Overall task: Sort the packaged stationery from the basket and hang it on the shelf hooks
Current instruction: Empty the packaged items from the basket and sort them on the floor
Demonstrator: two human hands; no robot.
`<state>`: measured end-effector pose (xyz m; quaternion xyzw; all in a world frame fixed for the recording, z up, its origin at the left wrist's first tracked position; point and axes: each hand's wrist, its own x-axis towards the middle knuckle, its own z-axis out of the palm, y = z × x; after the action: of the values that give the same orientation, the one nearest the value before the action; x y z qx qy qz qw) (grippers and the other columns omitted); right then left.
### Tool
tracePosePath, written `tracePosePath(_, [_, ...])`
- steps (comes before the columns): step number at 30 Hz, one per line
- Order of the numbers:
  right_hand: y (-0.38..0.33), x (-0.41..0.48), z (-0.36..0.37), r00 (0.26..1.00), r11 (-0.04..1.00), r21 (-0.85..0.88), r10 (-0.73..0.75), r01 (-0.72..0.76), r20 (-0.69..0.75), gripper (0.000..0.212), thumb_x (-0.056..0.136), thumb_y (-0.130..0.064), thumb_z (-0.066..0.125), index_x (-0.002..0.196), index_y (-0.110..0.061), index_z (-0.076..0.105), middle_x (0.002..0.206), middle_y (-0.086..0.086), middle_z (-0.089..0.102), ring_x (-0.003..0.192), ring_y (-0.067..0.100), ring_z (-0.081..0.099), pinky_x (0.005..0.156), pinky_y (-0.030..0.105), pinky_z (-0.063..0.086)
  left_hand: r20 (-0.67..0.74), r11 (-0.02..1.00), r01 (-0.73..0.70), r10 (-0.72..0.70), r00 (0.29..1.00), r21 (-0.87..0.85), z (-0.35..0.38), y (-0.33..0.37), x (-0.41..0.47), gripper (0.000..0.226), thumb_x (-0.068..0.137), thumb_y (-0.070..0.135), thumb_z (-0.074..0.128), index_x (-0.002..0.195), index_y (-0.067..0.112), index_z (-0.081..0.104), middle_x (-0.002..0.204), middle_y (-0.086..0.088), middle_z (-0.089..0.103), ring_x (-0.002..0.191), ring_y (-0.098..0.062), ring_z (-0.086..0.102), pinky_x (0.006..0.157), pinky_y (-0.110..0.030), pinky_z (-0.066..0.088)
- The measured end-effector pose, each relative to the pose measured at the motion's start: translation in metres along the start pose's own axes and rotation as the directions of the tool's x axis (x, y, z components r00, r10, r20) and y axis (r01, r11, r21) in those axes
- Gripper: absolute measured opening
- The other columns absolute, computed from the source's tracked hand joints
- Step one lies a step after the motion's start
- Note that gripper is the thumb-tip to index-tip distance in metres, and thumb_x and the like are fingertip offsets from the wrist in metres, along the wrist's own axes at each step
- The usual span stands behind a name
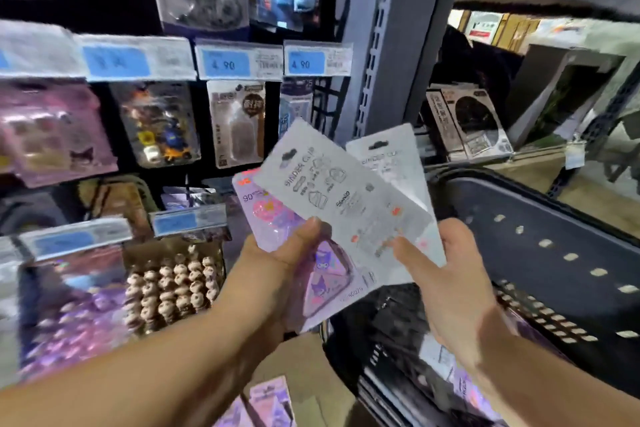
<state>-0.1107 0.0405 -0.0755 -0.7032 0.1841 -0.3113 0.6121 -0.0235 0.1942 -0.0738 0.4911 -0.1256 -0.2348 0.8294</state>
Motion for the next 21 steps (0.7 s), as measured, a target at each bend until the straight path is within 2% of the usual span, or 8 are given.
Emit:
tracePosePath(3, [-0.009,-0.011,0.036,0.992,0.979,-0.185,-0.065,0.085,0.111,0.019,0.085,-0.012,0.068,0.082,-0.012,0.049,0.062,-0.022,0.055,0.054,-0.005,0.049,0.05,0.008,0.037,-0.065,0.998,-0.047,0.05,0.997,0.047,-0.039,0.028,-0.006,0.016,0.092,0.002,0.053,0.104,0.01,0.061,0.089,-0.006,0.075,0.062,-0.001,0.068,0.073,-0.013,0.054])
tracePosePath(4, [-0.009,-0.013,0.047,0.986,0.973,-0.208,-0.07,0.101,0.153,0.02,0.085,-0.013,0.069,0.082,-0.013,0.049,0.065,-0.021,0.055,0.056,-0.003,0.049,0.051,0.009,0.038,-0.097,0.997,-0.05,0.056,0.994,0.056,-0.053,0.035,-0.011,0.015,0.093,0.002,0.052,0.103,0.011,0.06,0.093,-0.005,0.072,0.058,0.0,0.066,0.078,-0.01,0.039])
tracePosePath(6, [-0.009,-0.02,0.071,0.972,0.966,-0.228,-0.068,0.12,0.224,0.022,0.083,-0.016,0.07,0.081,-0.015,0.048,0.067,-0.015,0.054,0.059,0.002,0.049,0.053,0.014,0.038,-0.156,0.998,-0.039,0.048,0.987,0.059,-0.081,0.045,-0.02,0.015,0.093,0.003,0.053,0.103,0.011,0.062,0.079,0.006,0.076,0.054,0.0,0.064,0.047,-0.012,0.046])
tracePosePath(7, [-0.009,-0.024,0.081,0.966,0.963,-0.237,-0.066,0.127,0.251,0.023,0.083,-0.016,0.07,0.08,-0.016,0.047,0.068,-0.014,0.055,0.06,0.004,0.05,0.053,0.016,0.038,-0.186,0.997,-0.031,0.044,0.982,0.069,-0.092,0.047,-0.023,0.014,0.093,0.004,0.054,0.102,0.01,0.063,0.073,0.007,0.074,0.053,0.0,0.063,0.049,-0.012,0.048])
tracePosePath(11, [-0.003,-0.04,0.124,0.942,0.954,-0.252,-0.074,0.162,0.326,0.028,0.082,-0.015,0.072,0.078,-0.026,0.046,0.076,-0.016,0.061,0.065,0.011,0.058,0.058,0.025,0.046,-0.265,0.994,-0.042,0.067,0.962,0.1,-0.138,0.058,-0.04,0.02,0.084,0.011,0.061,0.102,0.005,0.065,0.082,-0.001,0.072,0.072,-0.014,0.062,0.069,-0.022,0.052])
tracePosePath(13, [0.002,-0.048,0.141,0.932,0.953,-0.237,-0.099,0.19,0.35,0.03,0.08,-0.012,0.074,0.085,-0.028,0.048,0.082,-0.015,0.062,0.072,0.009,0.06,0.06,0.022,0.046,-0.312,0.999,-0.018,0.033,0.95,0.05,-0.158,0.06,-0.047,0.041,0.075,0.017,0.064,0.113,0.002,0.063,0.092,-0.01,0.072,0.077,-0.022,0.066,0.074,-0.03,0.056])
tracePosePath(17, [0.017,-0.066,0.171,0.885,0.96,-0.172,-0.122,0.22,0.45,0.049,0.079,-0.005,0.073,0.103,-0.042,0.051,0.098,-0.027,0.065,0.09,-0.005,0.063,0.07,0.01,0.048,-0.43,0.997,0.066,-0.041,0.902,0.042,-0.198,0.052,-0.054,0.036,0.078,0.018,0.069,0.112,0.005,0.065,0.099,-0.015,0.074,0.092,-0.031,0.069,0.092,-0.047,0.055])
tracePosePath(21, [0.046,-0.086,0.202,0.847,0.957,-0.16,-0.128,0.243,0.517,0.061,0.081,-0.007,0.074,0.124,-0.044,0.052,0.11,-0.031,0.063,0.099,-0.008,0.061,0.078,0.008,0.048,-0.456,0.996,0.079,-0.056,0.888,0.033,-0.222,0.035,-0.059,0.006,0.092,0.003,0.059,0.098,0.005,0.062,0.054,0.006,0.066,0.042,-0.001,0.057,0.045,-0.013,0.046])
